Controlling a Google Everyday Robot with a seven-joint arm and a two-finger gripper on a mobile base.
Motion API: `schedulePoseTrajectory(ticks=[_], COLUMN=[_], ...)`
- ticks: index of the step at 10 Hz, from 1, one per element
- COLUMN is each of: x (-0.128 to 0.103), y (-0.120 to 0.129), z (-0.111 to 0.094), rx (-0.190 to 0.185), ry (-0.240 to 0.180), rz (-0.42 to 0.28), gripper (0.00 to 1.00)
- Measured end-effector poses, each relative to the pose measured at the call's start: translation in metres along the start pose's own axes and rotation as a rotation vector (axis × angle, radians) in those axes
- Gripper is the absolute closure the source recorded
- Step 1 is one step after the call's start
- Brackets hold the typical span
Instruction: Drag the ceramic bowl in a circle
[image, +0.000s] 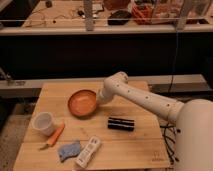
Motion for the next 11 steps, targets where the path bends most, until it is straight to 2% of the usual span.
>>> schedulePoseTrajectory(ticks=[2,4,8,11], x=[0.001,-0.015,-0.087,-0.124], y=[0.028,0.035,0.023,0.007], z=[-0.012,-0.019,-0.028,-0.026], rx=[-0.034,-0.031,-0.004,0.017], ry=[0.021,0.022,0.018,0.0], rz=[0.061,0.051,-0.031,-0.085], gripper=[1.0,1.0,1.0,1.0])
